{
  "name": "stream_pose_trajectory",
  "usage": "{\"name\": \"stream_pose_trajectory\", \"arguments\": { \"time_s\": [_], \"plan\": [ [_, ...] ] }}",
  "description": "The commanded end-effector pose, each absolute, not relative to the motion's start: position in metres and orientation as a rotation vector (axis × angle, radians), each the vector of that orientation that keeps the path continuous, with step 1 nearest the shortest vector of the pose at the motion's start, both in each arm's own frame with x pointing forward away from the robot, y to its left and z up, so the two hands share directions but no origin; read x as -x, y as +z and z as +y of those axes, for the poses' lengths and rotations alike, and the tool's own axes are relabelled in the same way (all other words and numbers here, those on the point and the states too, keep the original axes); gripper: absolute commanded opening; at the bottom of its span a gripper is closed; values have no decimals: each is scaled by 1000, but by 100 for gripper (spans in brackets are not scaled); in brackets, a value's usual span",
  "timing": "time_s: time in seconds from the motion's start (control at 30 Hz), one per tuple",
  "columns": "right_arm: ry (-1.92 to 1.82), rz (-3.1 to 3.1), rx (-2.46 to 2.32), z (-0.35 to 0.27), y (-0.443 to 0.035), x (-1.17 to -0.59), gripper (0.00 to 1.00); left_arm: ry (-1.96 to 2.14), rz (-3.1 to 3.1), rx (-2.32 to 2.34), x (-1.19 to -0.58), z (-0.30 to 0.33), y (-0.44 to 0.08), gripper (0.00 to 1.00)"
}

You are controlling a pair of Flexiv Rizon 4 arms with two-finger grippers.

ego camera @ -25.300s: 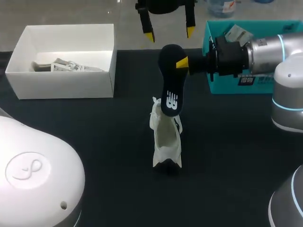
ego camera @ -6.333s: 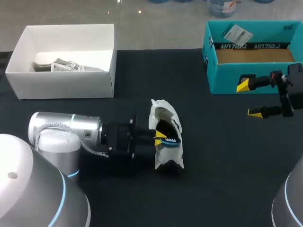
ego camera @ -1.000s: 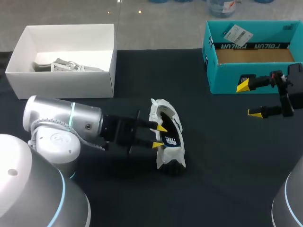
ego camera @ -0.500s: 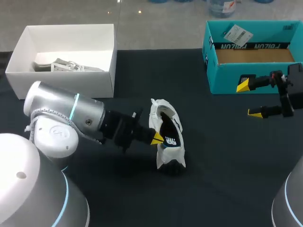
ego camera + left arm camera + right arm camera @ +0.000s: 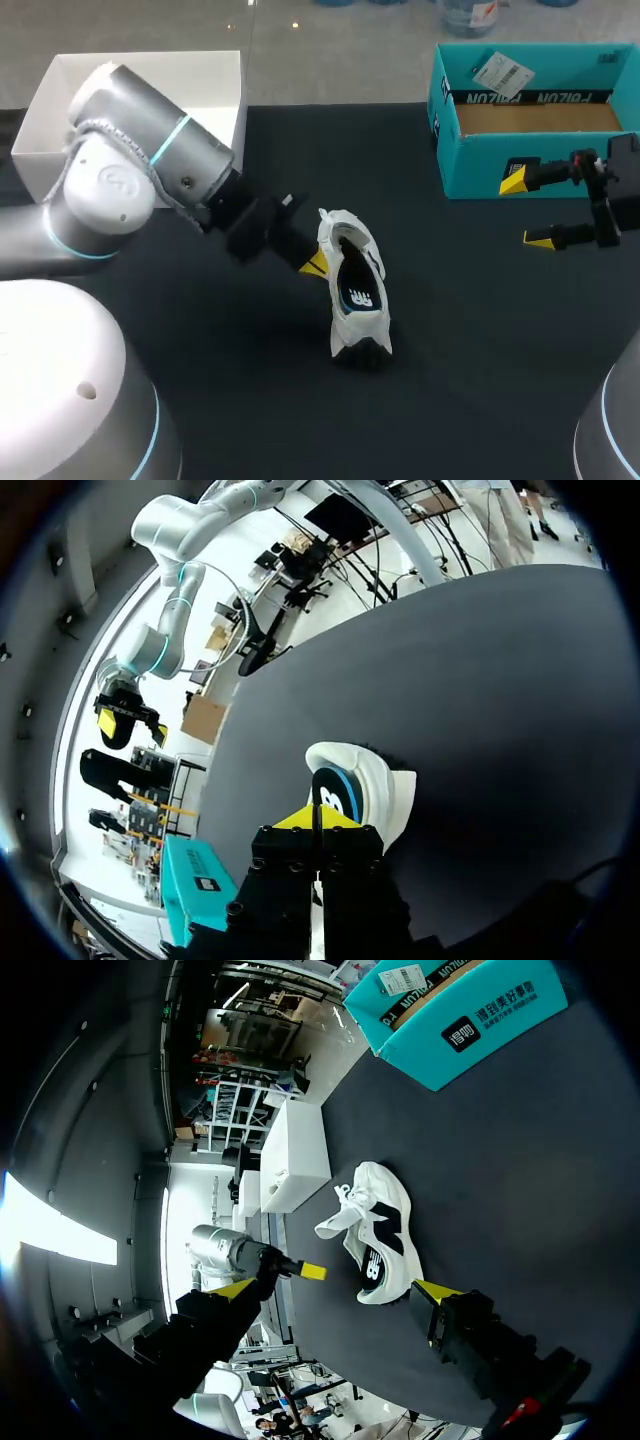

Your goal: Take the shoe out of the shoebox, open the shoe tongue, remove and reinsert the insole, then place the shoe into the shoebox

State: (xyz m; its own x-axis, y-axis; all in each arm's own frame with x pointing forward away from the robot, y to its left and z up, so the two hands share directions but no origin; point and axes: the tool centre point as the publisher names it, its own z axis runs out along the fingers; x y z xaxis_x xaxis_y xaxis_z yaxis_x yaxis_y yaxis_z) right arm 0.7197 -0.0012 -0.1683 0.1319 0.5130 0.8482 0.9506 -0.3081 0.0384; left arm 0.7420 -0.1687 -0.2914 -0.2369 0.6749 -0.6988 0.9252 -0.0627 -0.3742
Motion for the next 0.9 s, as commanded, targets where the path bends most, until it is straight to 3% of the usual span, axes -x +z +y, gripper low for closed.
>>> {"name": "stream_pose_trajectory", "arguments": {
  "time_s": [0.03, 0.6, 0.9],
  "plan": [
    [-1081, -1404, 1893, 0, -168, -719, 100, -1079, 2010, -2137, -753, -168, -287, 0],
    [-1081, -1404, 1893, 0, -168, -719, 100, -1134, 2050, -1995, -755, -171, -282, 0],
    [-1081, -1404, 1893, 0, -168, -719, 100, -832, 2244, -2077, -759, -191, -295, 0]
  ]
}}
